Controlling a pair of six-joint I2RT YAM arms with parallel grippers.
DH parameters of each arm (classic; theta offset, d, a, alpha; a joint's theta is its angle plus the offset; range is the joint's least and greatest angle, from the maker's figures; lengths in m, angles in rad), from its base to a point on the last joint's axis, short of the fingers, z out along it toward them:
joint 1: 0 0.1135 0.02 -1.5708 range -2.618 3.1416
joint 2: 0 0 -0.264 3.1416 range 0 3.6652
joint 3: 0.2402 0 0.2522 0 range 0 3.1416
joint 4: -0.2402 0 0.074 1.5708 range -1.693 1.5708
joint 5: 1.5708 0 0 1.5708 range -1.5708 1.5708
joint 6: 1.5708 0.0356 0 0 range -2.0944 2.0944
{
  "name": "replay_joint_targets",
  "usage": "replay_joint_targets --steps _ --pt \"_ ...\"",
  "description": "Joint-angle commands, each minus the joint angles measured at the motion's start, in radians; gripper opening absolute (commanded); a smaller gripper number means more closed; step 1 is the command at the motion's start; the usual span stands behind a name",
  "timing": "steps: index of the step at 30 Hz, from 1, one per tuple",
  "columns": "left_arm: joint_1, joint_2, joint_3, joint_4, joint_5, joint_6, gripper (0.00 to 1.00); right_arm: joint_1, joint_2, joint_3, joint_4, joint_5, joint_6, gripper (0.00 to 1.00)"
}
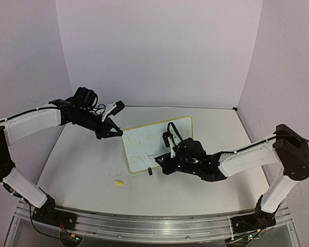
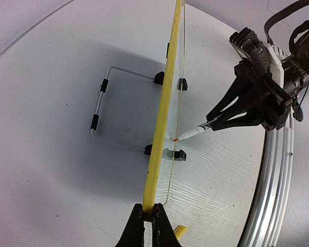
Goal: Write a sentence on the whiteboard
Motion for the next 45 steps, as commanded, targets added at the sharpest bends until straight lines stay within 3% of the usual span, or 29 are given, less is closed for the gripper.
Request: replay_joint_targets --steps 1,17,26,45 --pt "-0.013 -0.003 0.002 -0.026 -0.027 0.039 0.00 -0.003 0.010 0.038 0.016 0.047 -0.008 0.00" --pt "-0.013 -0.001 0.004 -0.026 -0.024 0.039 0.00 -0.002 0.039 -0.018 0.012 0.024 0.046 0.00" --pt "-0.013 -0.001 0.002 -0.027 -0.028 0.041 0.00 -0.003 0.047 0.030 0.013 0.019 0.022 0.00" --pt "-0.013 0.004 0.002 -0.028 -0.031 0.042 0.00 -0.003 -0.055 0.005 0.038 0.094 0.016 0.00"
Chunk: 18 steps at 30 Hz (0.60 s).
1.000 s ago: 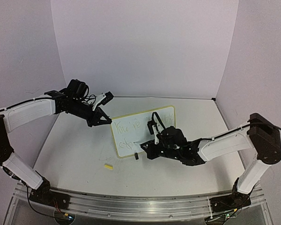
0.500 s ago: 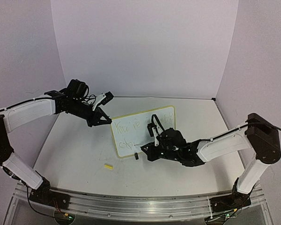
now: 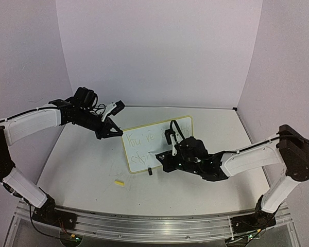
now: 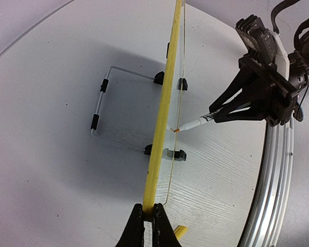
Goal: Write a sentence on the whiteboard
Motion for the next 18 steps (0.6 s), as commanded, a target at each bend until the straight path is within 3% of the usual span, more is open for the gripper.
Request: replay_joint_targets --steps 1,18 --pt "-0.013 0.004 0.002 -0.028 -0.031 0.041 0.00 -0.002 -0.021 0.006 0.025 0.051 0.002 0.00" --pt "-0.013 0.001 0.002 -0.028 -0.031 0.042 0.00 -0.003 0.042 -0.051 0.032 0.037 0.073 0.00"
